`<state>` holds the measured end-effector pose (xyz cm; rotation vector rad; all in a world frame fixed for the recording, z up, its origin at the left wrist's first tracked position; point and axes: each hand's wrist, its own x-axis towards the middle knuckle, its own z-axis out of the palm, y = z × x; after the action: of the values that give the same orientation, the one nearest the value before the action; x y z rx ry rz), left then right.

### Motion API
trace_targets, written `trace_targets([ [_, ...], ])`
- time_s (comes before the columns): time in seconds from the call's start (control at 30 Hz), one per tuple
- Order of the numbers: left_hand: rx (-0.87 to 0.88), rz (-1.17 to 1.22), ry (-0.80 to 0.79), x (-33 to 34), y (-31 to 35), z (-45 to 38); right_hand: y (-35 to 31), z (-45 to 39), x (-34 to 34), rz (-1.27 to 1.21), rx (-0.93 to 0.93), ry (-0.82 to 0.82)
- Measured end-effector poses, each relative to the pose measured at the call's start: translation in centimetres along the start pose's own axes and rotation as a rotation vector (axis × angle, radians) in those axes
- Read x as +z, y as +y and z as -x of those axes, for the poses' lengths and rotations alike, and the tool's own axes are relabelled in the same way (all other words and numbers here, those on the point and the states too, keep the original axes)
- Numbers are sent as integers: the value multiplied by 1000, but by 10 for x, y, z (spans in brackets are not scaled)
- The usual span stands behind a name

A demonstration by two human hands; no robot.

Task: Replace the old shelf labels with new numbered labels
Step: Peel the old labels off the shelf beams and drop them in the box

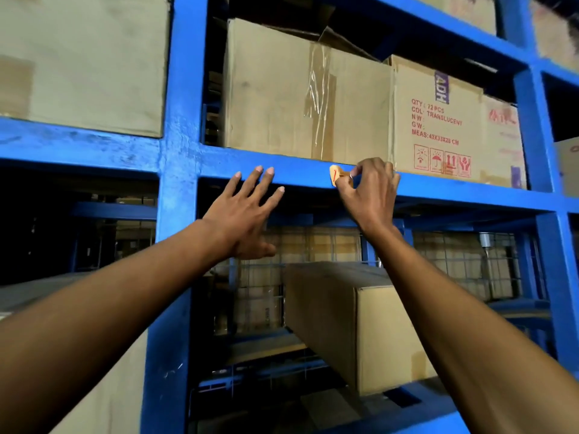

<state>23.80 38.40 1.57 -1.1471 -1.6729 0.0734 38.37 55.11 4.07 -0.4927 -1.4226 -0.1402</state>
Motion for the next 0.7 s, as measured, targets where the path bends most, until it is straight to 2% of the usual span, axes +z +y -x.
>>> trace_targets([
  [0.1, -24, 16, 37, 15, 5, 29, -16, 26, -4, -157, 49, 31],
  [0.23, -19, 24, 71, 40, 5, 83, -39, 66, -15, -247, 93, 32],
  [0.7, 129, 225, -36, 85, 9, 216, -133, 220, -57, -287, 351, -248],
])
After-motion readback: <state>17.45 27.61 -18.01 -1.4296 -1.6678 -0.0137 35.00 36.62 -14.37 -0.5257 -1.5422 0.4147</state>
